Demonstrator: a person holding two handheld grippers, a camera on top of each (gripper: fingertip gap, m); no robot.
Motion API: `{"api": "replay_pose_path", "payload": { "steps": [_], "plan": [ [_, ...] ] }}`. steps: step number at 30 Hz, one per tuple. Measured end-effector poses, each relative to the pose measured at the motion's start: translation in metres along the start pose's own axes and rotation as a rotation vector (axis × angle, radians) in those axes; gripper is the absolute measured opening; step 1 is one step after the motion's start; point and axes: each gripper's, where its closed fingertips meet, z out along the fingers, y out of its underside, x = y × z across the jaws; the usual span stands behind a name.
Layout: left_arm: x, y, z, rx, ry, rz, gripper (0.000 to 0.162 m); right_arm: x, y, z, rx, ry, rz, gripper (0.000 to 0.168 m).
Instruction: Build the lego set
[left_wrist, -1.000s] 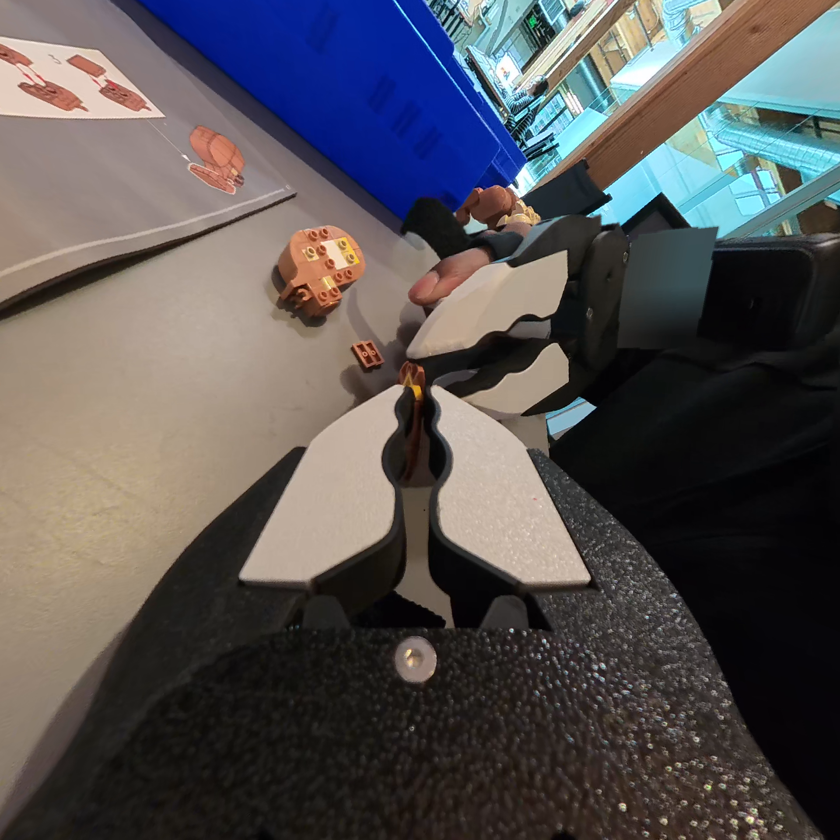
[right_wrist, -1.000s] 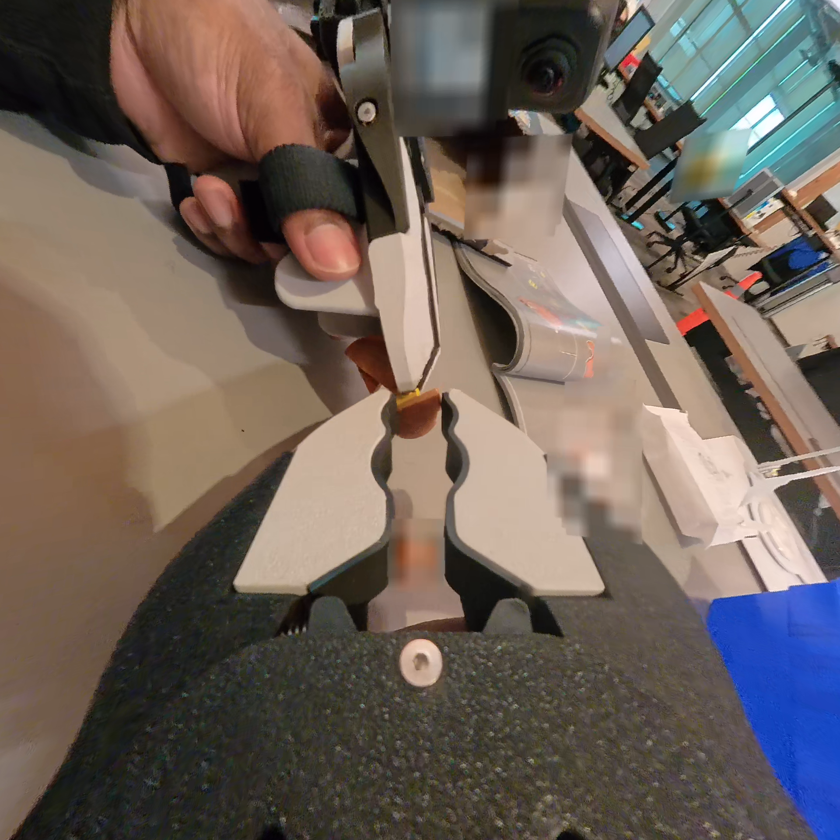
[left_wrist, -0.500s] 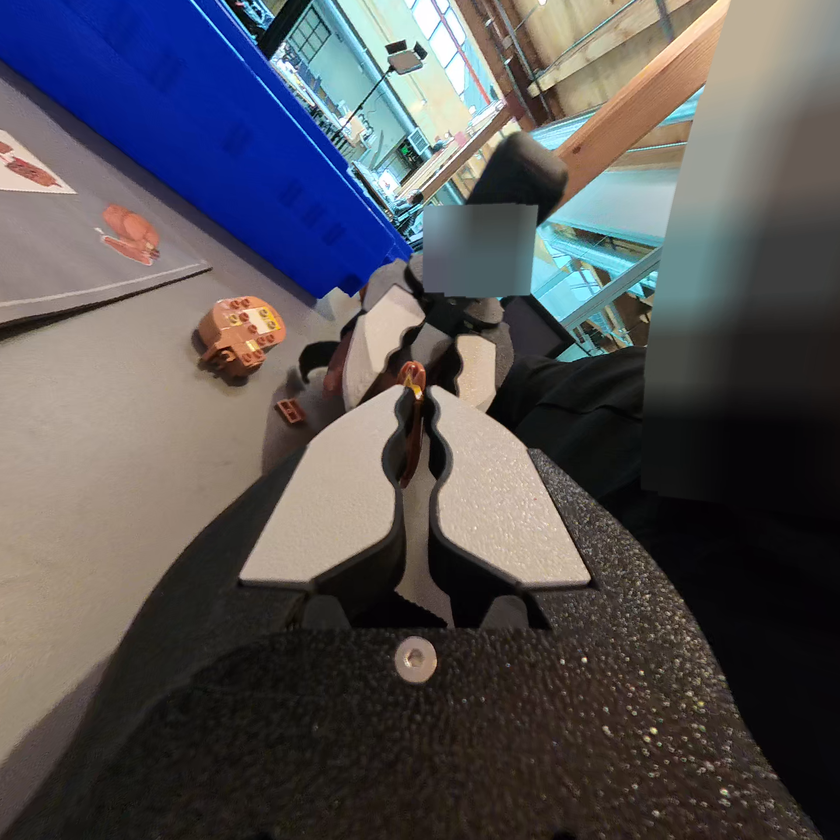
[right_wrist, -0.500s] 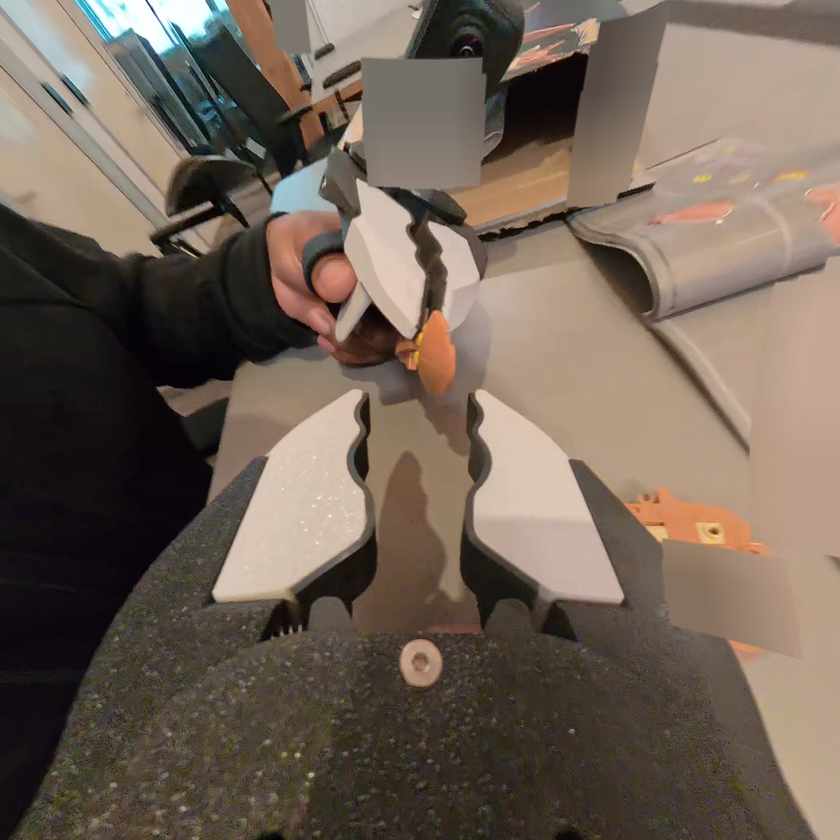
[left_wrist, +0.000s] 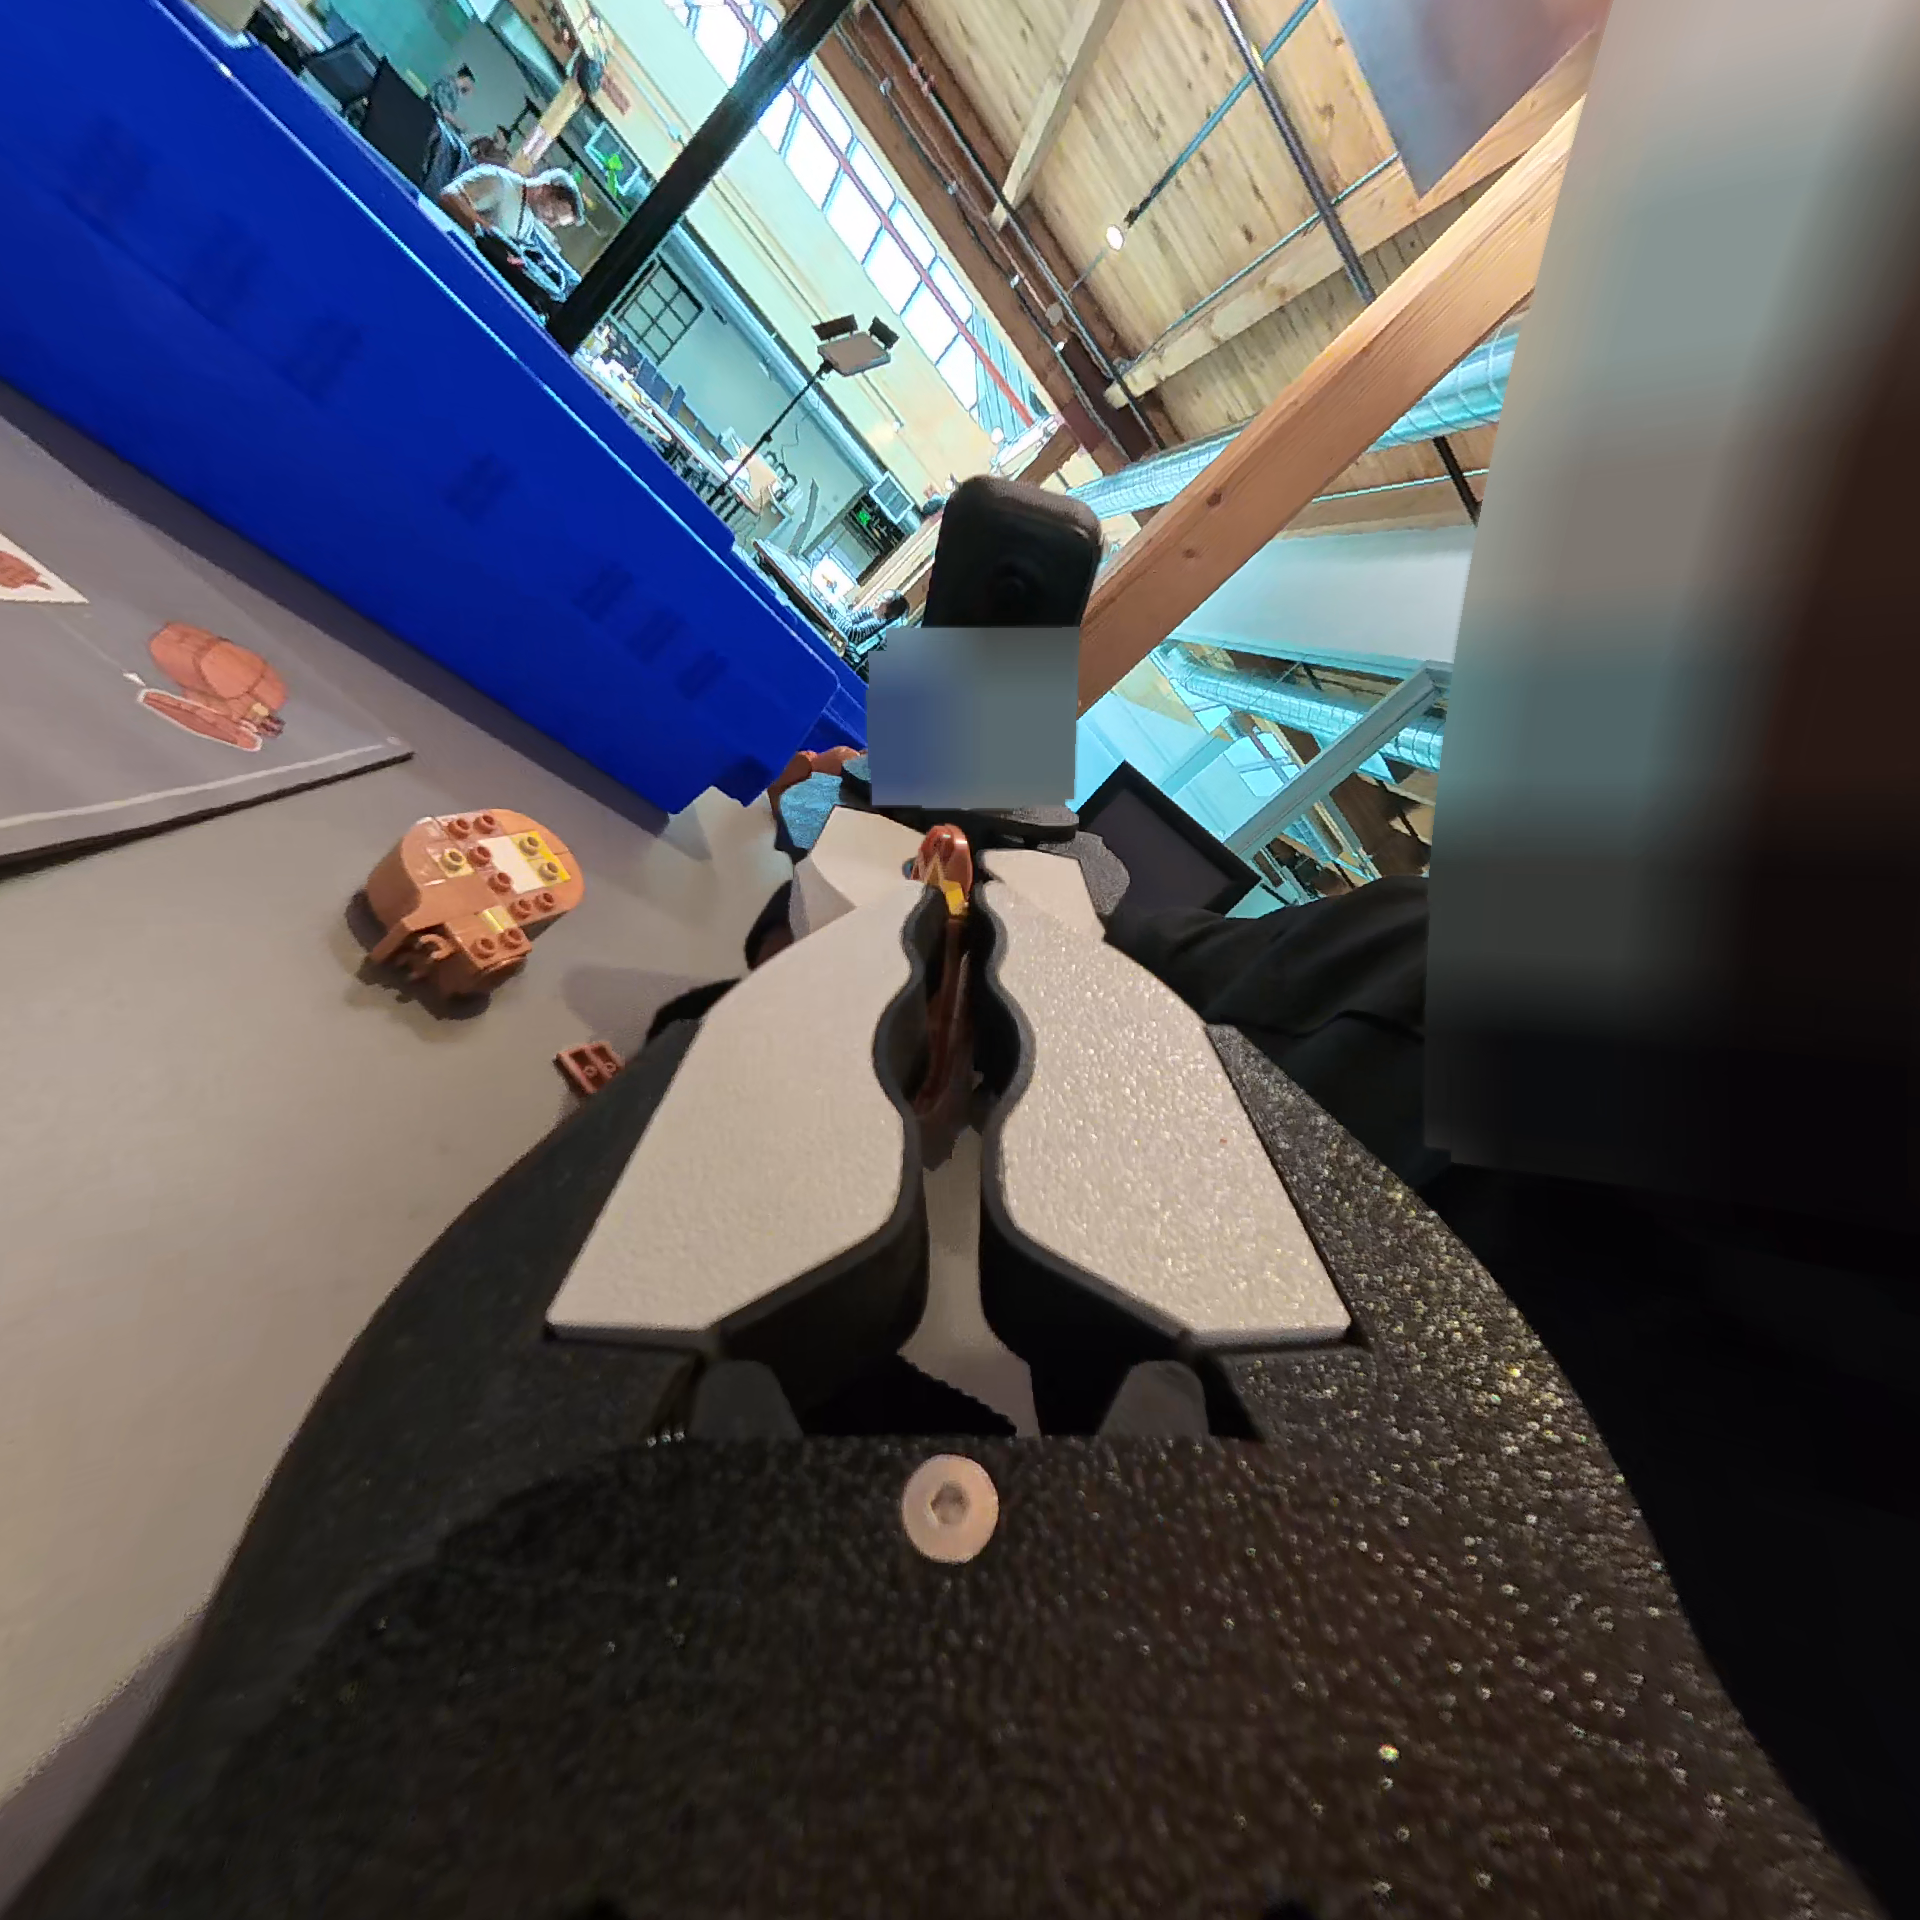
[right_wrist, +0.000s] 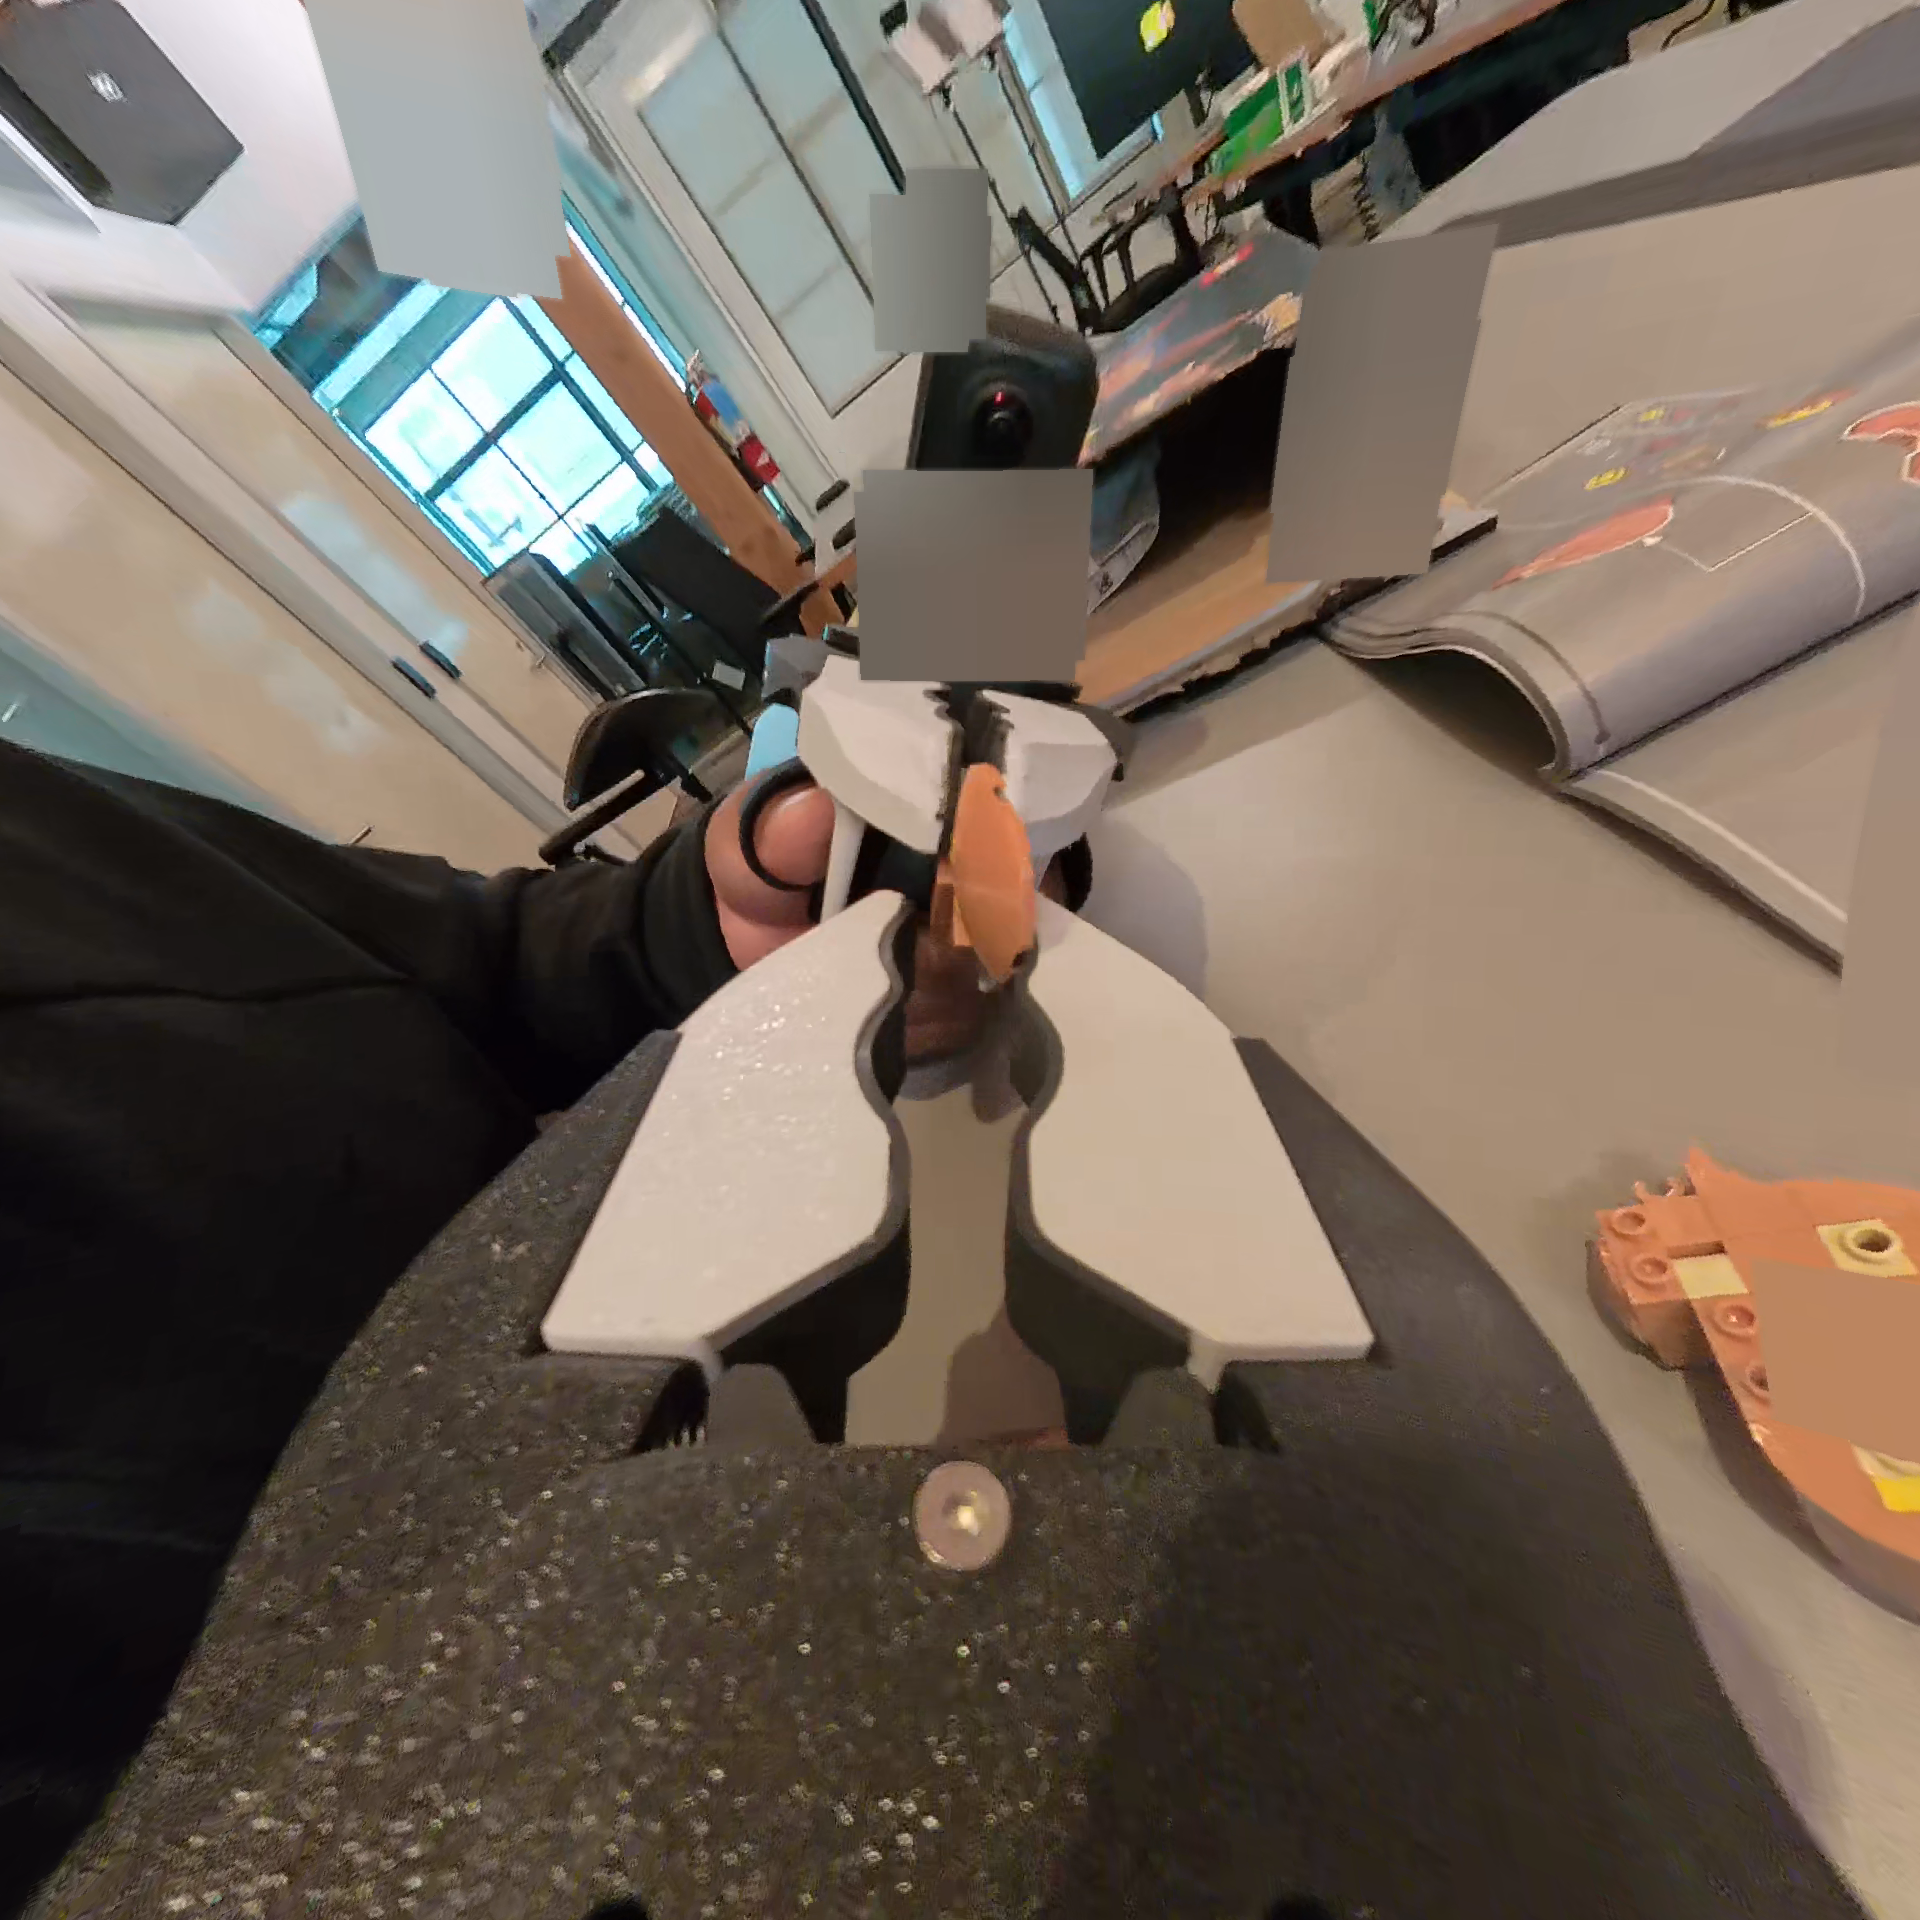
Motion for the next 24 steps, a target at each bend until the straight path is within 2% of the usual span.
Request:
{"api": "replay_pose_path", "payload": {
  "steps": [4, 24],
  "plan": [
    [0.001, -0.0019, 0.0006, 0.022, 0.009, 0.008, 0.004, 0.0004, -0.002, -0.0004, 0.029, 0.008, 0.006, 0.007],
    [0.001, 0.0028, 0.0011, -0.016, -0.007, 0.036, 0.004, -0.0011, 0.0015, -0.0017, 0.0, -0.015, -0.014, 0.007]
  ]
}}
